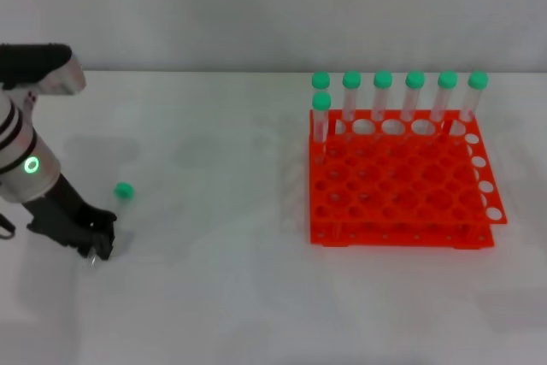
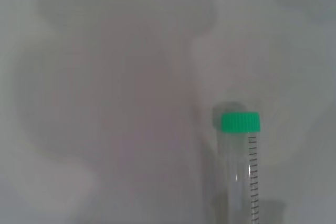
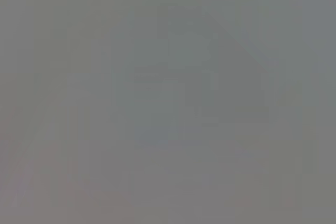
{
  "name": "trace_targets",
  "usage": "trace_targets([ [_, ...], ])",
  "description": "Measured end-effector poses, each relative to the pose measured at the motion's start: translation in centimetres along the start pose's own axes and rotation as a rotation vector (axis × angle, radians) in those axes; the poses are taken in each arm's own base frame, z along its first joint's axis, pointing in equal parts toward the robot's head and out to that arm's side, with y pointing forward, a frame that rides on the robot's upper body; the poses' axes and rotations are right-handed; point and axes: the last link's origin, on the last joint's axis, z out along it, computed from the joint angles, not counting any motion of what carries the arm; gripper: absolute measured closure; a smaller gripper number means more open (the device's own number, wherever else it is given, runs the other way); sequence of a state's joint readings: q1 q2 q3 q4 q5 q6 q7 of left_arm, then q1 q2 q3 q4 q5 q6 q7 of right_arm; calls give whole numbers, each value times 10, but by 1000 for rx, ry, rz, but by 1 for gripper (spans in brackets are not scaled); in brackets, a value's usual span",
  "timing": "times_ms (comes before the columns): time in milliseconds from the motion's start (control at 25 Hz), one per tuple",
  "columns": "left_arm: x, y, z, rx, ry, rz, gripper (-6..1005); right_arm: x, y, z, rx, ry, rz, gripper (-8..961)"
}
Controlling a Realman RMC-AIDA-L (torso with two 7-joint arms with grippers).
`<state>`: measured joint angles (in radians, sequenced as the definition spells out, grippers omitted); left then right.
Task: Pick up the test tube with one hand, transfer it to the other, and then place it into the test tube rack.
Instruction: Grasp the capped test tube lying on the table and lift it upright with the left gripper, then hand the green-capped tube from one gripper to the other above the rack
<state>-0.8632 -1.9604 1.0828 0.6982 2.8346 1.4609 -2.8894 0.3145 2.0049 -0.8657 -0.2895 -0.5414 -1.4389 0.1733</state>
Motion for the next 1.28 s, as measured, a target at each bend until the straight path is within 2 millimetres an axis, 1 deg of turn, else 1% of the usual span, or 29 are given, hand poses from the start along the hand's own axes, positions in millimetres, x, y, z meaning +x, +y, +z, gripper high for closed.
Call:
trace_targets([
  [120,7,0,-10,-4,51,-1,796,0,0,0,-1,0,0,326],
  [320,21,-2,-32,-39,163,-5,795,-1,1,0,-7,-7,5,326],
  [360,26,0,-40,-69,209,7,794,-1,2,0,-11,-8,8,326],
  [400,26,0,-40,-69,209,7,794,-1,3,1,-19,-9,11,326],
  [600,36,20,-54,-215,350,99,793,-2,10,4,-61,-13,40,326],
  [720,37,27,-61,-287,457,164,792,-7,14,7,-104,-34,81,326],
  [840,31,32,-68,-357,587,242,791,-15,17,9,-200,-50,118,327],
  [1000,18,35,-76,-407,744,370,790,-30,24,18,-391,-58,195,327],
  [1080,7,33,-77,-431,821,434,789,-36,27,22,-479,-40,244,327],
  [1120,2,31,-77,-448,863,463,789,-36,27,22,-479,-40,244,327],
  [1160,-2,30,-77,-461,890,480,789,-45,32,30,-592,-14,308,327],
  [1280,-17,23,-77,-487,1000,547,788,-56,39,41,-715,18,394,327],
])
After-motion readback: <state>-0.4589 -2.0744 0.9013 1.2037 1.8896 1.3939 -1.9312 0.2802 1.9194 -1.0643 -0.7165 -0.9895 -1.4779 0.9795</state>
